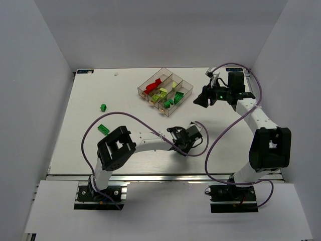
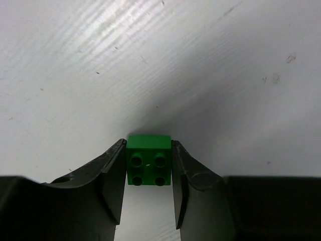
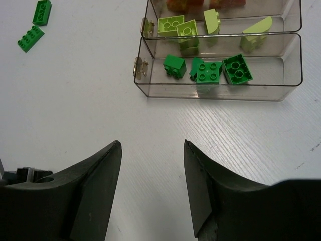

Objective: Sort the legos into containers by color

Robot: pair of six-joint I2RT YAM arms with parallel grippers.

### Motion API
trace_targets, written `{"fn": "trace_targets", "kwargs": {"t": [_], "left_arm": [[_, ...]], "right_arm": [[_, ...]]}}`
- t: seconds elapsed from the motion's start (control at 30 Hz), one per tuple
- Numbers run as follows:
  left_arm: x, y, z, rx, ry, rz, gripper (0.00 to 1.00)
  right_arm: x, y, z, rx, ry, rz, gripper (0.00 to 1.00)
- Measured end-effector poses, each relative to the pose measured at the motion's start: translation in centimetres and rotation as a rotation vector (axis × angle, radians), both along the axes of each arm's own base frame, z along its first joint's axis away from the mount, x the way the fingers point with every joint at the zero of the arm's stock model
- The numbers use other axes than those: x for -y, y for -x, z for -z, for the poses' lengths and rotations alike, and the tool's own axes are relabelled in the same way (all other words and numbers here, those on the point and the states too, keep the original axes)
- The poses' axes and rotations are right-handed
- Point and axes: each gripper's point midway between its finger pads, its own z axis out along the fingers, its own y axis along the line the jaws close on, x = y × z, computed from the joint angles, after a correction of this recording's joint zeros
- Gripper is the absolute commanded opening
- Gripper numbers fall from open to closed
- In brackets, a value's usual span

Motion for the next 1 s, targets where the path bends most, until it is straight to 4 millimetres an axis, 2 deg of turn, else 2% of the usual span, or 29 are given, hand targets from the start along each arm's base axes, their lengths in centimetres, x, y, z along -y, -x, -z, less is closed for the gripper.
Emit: {"fn": "trace_targets", "kwargs": {"t": [0.03,0.1,0.2,0.23,0.27,0.33,0.37,0.47,0.6,0.7,0.8,1.0], "left_arm": [[0.0,-0.2,-0.3,0.001,0.011,-0.008,0.0],[-0.4,-1.0,-1.3,0.005,0.052,-0.038,0.0],[-1.8,-4.1,-4.1,0.007,0.167,-0.127,0.0],[-2.6,-5.5,-5.2,0.013,0.208,-0.164,0.0],[-3.6,-7.5,-6.6,0.028,0.258,-0.211,0.0],[-5.4,-11.3,-9.3,0.073,0.348,-0.291,0.0],[-6.4,-13.4,-10.6,0.098,0.386,-0.33,0.0],[-8.2,-18.8,-13.5,0.161,0.453,-0.395,0.0],[-7.5,-24.6,-16.0,0.226,0.507,-0.392,0.0],[-6.4,-27.5,-15.9,0.242,0.523,-0.375,0.01],[-5.6,-29.3,-13.7,0.221,0.5,-0.368,0.09],[-5.0,-29.9,-8.6,0.146,0.443,-0.374,0.27]], "right_arm": [[0.0,0.1,0.2,-0.003,0.002,0.002,0.58],[0.2,0.3,0.4,-0.007,0.007,0.007,0.56],[0.4,0.8,0.6,-0.006,0.014,0.012,0.45],[0.5,0.8,0.6,-0.002,0.017,0.012,0.4],[0.6,0.9,0.6,0.003,0.02,0.012,0.27],[0.6,1.0,0.6,0.011,0.026,0.008,0.1],[0.7,1.1,0.6,0.012,0.028,0.005,0.07],[0.7,1.3,0.9,0.01,0.035,0.0,0.04],[0.8,1.7,1.2,0.0,0.041,-0.004,0.05],[0.8,2.0,1.3,0.002,0.046,-0.009,0.05],[0.8,2.2,1.5,-0.001,0.047,-0.013,0.06],[0.8,2.6,2.0,-0.024,0.048,-0.017,0.1]]}}
